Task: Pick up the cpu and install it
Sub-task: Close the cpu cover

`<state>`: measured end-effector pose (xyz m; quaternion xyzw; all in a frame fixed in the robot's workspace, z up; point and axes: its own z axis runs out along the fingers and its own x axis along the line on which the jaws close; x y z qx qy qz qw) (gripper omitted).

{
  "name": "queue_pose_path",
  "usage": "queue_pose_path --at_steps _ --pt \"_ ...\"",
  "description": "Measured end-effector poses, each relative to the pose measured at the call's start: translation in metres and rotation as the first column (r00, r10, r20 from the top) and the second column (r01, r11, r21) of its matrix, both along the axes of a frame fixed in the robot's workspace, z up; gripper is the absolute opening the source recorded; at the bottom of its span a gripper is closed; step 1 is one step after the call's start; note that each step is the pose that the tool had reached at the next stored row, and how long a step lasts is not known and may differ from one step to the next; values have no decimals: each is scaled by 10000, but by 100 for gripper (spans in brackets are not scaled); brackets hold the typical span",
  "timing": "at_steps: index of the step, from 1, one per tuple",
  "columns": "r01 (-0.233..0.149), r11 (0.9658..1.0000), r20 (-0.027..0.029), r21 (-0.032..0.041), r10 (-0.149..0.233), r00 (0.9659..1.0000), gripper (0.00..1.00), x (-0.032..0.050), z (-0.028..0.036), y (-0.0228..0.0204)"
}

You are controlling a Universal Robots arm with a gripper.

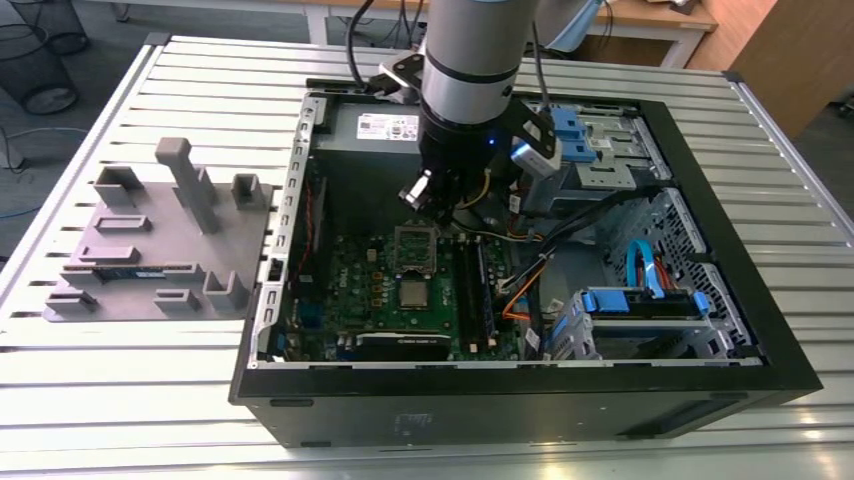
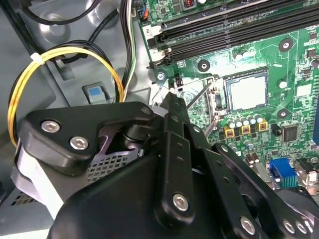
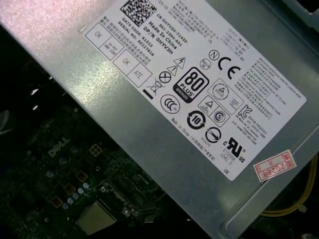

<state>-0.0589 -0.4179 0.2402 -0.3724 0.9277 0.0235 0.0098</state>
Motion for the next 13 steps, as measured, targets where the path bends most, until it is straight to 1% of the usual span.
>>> queue_pose_path --at_steps 5,13 --pt "-78 10000 8 -20 78 10000 11 -19 4 -21" --pt "-137 9999 15 -27 137 9999 11 -40 14 -90"
